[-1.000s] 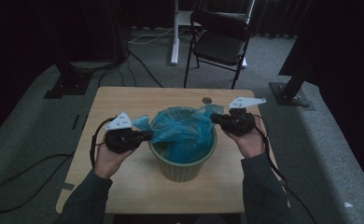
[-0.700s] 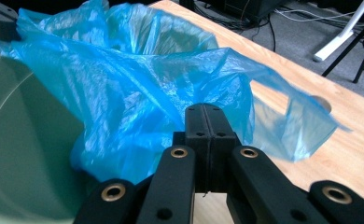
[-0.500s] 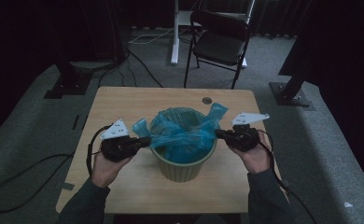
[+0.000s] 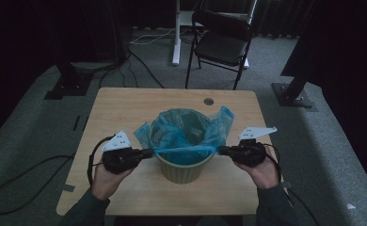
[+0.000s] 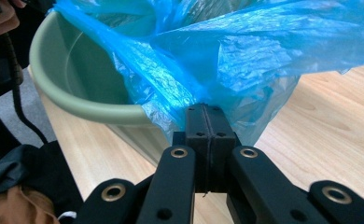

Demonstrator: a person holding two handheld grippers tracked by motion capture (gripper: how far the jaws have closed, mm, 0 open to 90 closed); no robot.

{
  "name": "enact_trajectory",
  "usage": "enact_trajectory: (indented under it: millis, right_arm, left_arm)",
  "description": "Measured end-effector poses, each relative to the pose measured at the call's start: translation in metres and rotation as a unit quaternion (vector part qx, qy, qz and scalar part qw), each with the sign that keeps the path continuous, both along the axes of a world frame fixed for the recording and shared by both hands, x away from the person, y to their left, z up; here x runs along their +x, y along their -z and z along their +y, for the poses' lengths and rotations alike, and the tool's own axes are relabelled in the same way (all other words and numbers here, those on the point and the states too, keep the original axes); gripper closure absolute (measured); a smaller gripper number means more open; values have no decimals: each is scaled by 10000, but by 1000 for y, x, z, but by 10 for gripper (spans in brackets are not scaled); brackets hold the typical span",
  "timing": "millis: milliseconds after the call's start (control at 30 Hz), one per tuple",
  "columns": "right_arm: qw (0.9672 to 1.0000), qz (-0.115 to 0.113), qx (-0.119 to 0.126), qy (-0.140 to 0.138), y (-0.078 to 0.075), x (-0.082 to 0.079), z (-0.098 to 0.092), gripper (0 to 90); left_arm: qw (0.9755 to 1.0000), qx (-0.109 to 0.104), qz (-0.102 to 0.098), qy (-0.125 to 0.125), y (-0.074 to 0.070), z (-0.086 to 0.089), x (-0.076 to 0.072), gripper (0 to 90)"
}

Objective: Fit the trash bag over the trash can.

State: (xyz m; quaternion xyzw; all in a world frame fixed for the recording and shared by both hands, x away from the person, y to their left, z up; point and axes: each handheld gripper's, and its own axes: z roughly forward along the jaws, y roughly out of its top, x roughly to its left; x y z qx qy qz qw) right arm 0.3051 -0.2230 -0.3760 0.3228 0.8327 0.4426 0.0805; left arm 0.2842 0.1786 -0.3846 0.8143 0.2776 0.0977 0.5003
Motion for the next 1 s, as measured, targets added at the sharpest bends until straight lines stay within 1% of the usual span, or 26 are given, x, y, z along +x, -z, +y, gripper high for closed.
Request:
enact_trajectory:
  millis: [33,100,167,233,300,467,567,633,700,767,800,867,933,1000]
  right_arm:
    - [10000,0,0,0,0,0,0,900]
    - [10000,21,20,-13,1,0,-1,900]
    - [10000,26,-12,-28,1,0,-1,900]
    - [10000,34,-35,-48,2,0,0,900]
    - [9999,74,-51,-76,4,-1,0,900]
    - [10000,66,-37,-30,5,0,1,900]
    - [10000,76,17,-11,6,1,2,900]
    - [10000,66,39,21,6,4,4,900]
    - [10000,62,74,25,7,9,8,900]
    - [9999,62,119,36,8,14,12,900]
    - [9999,64,149,52,9,16,12,900]
    - [9997,93,224,90,10,19,12,900]
    - [9996,150,218,59,14,19,12,899]
    - [9996,210,162,8,18,18,12,899]
  left_arm:
    - [10000,0,0,0,0,0,0,888]
    - [10000,-67,57,38,2,0,-1,888]
    - [9999,-100,76,71,3,0,-2,889]
    - [9999,-94,75,87,4,-1,-4,890]
    - [9999,-70,23,108,5,-3,-7,889]
    - [9999,-37,-11,97,6,-4,-9,890]
    - [10000,-8,-18,22,5,-3,-6,890]
    - [10000,14,-43,-67,4,-3,-1,890]
    - [9999,-23,-27,-143,5,-3,4,890]
    - [9999,-68,23,-156,7,-3,8,891]
    - [9999,-76,64,-125,9,-3,9,891]
    - [9999,10,85,-68,13,-6,7,890]
    - [9999,48,119,1,17,-8,6,890]
    - [9999,54,155,55,20,-10,5,891]
